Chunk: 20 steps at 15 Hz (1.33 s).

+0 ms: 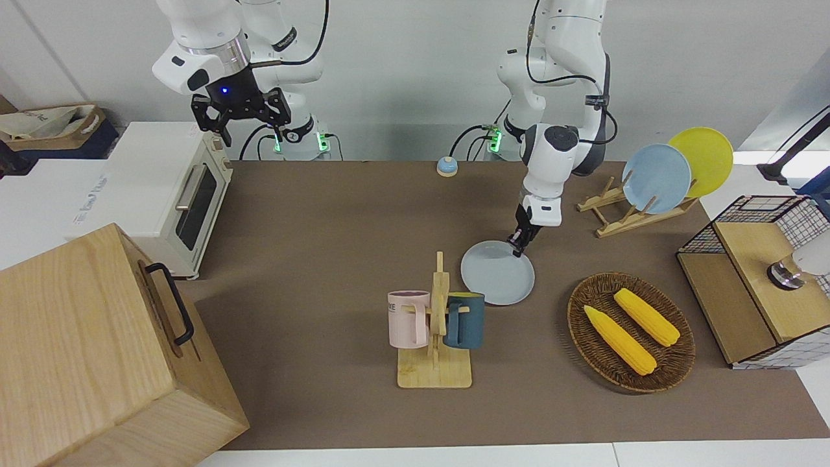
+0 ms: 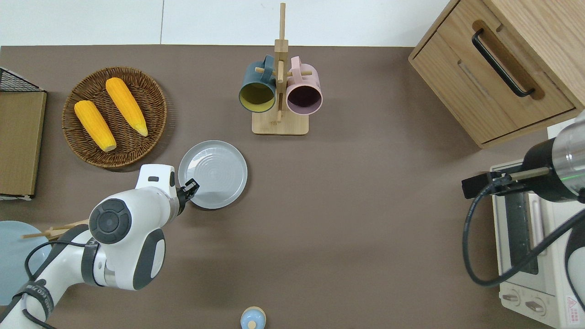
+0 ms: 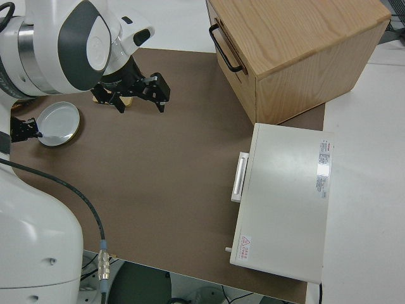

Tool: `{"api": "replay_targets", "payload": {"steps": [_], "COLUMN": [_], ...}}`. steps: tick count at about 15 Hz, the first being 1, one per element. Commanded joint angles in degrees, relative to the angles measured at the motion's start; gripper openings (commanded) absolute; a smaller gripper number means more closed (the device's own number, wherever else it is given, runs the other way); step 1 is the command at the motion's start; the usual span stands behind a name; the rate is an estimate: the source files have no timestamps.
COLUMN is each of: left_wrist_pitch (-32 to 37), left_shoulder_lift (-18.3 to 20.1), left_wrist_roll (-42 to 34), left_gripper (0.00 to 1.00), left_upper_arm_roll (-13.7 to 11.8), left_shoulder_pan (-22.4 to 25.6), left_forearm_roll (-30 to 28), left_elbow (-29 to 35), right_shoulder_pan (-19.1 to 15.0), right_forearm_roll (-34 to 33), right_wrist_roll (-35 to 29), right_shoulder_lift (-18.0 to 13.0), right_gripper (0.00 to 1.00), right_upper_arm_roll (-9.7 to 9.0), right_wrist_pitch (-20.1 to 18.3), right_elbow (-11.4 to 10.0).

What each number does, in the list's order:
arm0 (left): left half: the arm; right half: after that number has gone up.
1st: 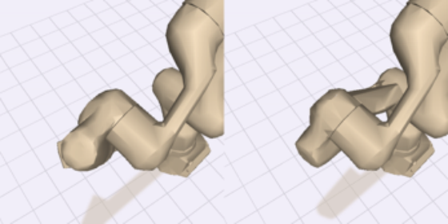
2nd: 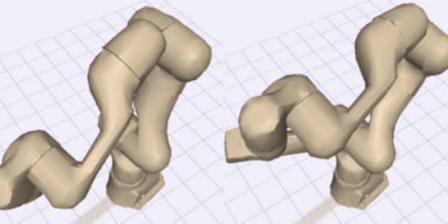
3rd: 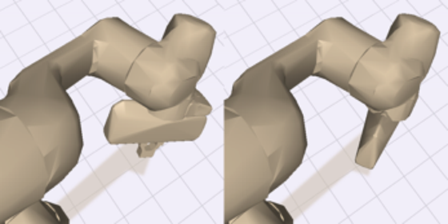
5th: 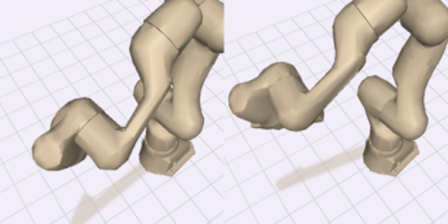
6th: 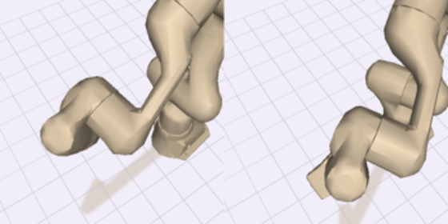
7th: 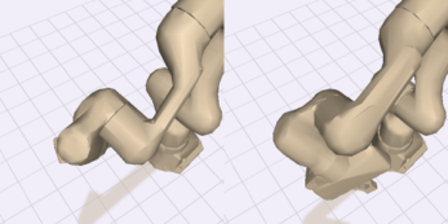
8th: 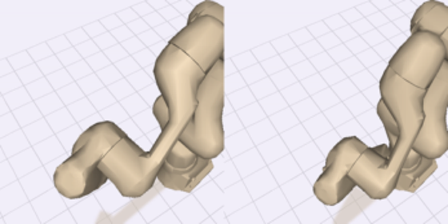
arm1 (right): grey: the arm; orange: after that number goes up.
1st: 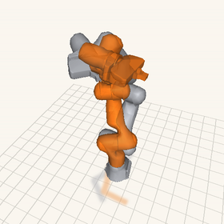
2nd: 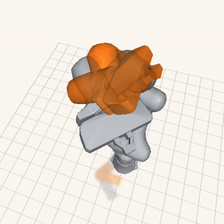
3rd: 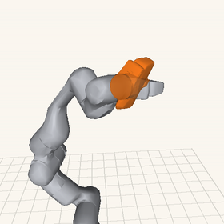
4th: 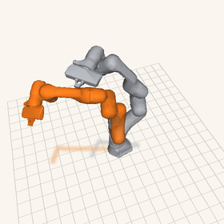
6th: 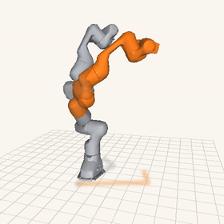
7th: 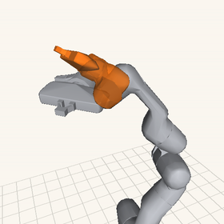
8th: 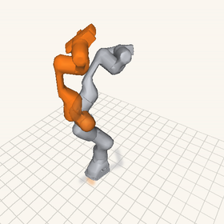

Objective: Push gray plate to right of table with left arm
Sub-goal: 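Push the gray plate with the left gripper across toward the toaster oven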

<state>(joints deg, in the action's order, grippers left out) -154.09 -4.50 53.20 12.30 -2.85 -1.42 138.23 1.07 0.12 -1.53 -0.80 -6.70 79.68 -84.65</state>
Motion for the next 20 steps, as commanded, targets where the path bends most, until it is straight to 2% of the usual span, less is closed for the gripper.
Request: {"api": "replay_targets", "payload": {"steps": [1,4,9,11,15,20], "left_wrist_pitch": [-0.2,-0.1,0.4,0.5,5.7,10.0], "left_shoulder_lift": [-0.3,-0.4,-1.3,-2.8,-6.0,-12.0], "left_wrist_roll": [5.7,10.4,24.3,27.1,32.6,44.0], "left_gripper": [0.0,0.0,0.0,0.0,0.0,0.0], "left_upper_arm_roll": [-0.5,-0.5,-0.4,-0.4,-0.4,-0.4], "left_shoulder_pan": [-4.6,-7.7,-12.7,-15.2,-20.1,-25.4], "left_forearm_roll": [1.0,2.1,8.3,8.4,9.1,15.5], "left_elbow": [0.9,0.5,-1.5,-3.3,-8.8,-17.0], "right_shoulder_pan": [-1.2,-1.2,-1.2,-1.2,-1.2,-1.2], "right_forearm_roll": [0.6,0.6,0.6,0.6,0.6,0.6], "right_wrist_roll": [-0.1,-0.1,-0.1,-0.1,-0.1,-0.1], "right_shoulder_lift": [-0.2,-0.2,-0.2,-0.2,-0.2,-0.2], "right_gripper": [0.983,0.983,0.983,0.983,0.983,0.983], "right_upper_arm_roll": [-0.77,-0.86,-0.86,-0.86,-0.86,-0.86], "right_wrist_pitch": [-0.8,-0.8,-0.8,-0.8,-0.8,-0.8], "right_elbow": [0.5,0.5,0.5,0.5,0.5,0.5]}}
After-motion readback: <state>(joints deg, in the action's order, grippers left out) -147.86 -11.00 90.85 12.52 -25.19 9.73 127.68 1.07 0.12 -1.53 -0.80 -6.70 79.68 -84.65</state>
